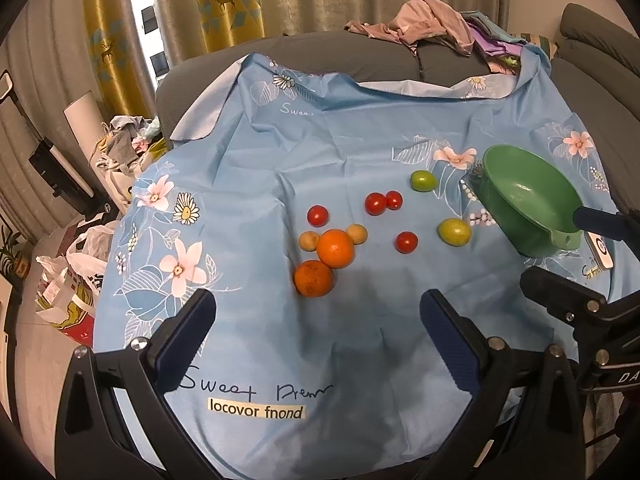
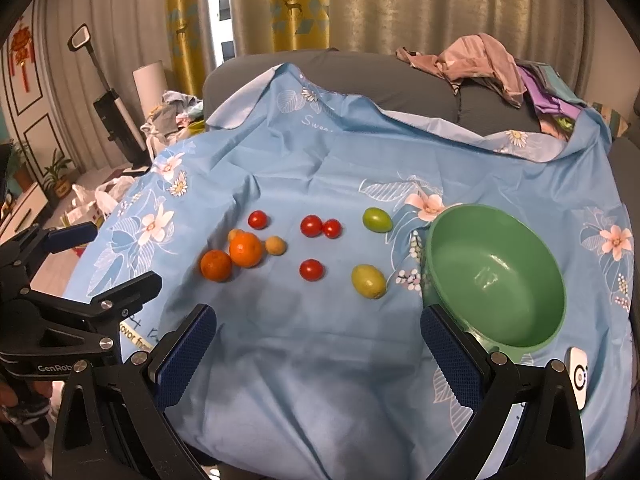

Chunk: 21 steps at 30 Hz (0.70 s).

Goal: Organize fruits
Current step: 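Move both tools over the table toward the two oranges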

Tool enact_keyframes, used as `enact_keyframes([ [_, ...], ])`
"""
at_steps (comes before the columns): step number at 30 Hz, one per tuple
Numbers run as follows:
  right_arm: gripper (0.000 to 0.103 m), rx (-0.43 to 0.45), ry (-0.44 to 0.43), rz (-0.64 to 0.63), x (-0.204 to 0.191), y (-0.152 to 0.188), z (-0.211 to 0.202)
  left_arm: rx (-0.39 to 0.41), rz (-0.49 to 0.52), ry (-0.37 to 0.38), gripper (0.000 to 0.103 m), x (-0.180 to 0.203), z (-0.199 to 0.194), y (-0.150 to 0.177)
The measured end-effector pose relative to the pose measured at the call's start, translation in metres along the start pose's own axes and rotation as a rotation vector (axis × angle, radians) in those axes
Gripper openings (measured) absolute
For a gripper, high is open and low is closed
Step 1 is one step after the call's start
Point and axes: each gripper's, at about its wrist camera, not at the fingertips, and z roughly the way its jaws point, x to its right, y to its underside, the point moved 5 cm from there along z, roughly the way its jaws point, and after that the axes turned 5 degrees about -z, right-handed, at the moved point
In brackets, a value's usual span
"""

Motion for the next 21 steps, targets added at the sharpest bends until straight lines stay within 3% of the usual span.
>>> enact_keyframes([
  [6,0.103,-0.008,0.004,0.003,0.001,0.001,0.001,-0.006,-0.001,0.019,0.102,0.0,0.002,0.001],
  [15,0.103,-0.018,0.007,0.014,0.005,0.008,0.004,-0.022,-0.044,0.12,0.102,-0.012,0.01,0.008],
  [21,0.103,-0.029,-0.054,0.031,0.006,0.013,0.015,-0.031,-0.088,0.19,0.102,-0.021,0.022,0.014],
])
